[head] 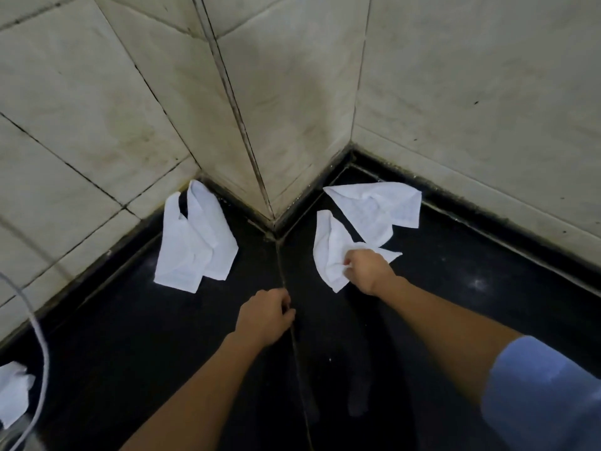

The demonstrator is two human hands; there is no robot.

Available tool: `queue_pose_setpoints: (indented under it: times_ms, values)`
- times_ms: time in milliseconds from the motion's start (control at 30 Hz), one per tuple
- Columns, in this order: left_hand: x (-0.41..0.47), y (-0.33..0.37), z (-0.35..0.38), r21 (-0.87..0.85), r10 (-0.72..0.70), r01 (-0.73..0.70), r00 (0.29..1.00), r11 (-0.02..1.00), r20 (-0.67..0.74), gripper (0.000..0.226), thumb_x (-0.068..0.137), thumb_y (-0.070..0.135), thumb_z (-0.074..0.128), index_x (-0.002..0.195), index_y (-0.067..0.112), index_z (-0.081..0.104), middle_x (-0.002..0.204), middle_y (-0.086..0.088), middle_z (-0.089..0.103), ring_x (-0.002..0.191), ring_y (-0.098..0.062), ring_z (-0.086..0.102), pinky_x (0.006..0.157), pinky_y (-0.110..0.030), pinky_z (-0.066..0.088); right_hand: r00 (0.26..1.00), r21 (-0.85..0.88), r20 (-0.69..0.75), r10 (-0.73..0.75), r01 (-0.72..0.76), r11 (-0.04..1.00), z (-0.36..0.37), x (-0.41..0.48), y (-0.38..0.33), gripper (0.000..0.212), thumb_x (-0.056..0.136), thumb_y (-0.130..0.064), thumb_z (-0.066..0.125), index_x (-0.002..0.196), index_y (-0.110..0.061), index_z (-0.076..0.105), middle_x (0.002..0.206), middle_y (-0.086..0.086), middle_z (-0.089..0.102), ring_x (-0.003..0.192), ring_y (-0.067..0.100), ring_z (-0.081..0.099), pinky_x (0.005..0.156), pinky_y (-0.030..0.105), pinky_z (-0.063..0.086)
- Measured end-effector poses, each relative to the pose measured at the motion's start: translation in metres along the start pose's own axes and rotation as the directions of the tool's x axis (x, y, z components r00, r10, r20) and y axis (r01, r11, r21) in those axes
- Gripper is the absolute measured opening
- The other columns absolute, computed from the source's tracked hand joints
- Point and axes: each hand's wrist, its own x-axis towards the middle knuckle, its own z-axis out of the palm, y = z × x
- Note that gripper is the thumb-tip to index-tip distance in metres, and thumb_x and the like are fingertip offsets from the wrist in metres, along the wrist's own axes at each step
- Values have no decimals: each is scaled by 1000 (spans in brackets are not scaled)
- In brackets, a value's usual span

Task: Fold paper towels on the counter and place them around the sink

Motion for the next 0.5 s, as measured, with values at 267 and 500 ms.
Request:
queue_pose_setpoints:
  times_ms: [267,500]
  values:
    - [-6,18,5,-81,97,-94,994,992,45,15,88,32,61,100,22,64,91,4,66,83,-14,62,74,-31,50,990,234,-125,-57,85,969,35,-145,24,12,87,-22,59,98,-19,64,95,-10,57,79,4,55,69,24,49]
    - [-51,44,72,-97,201,-188,968,977,149,15,89,28,60,100,19,65,90,2,68,81,-15,62,73,-33,52,995,116,-60,81,-74,991,98,-239,41,26,88,-29,59,114,-23,59,115,-5,50,88,14,58,65,27,49]
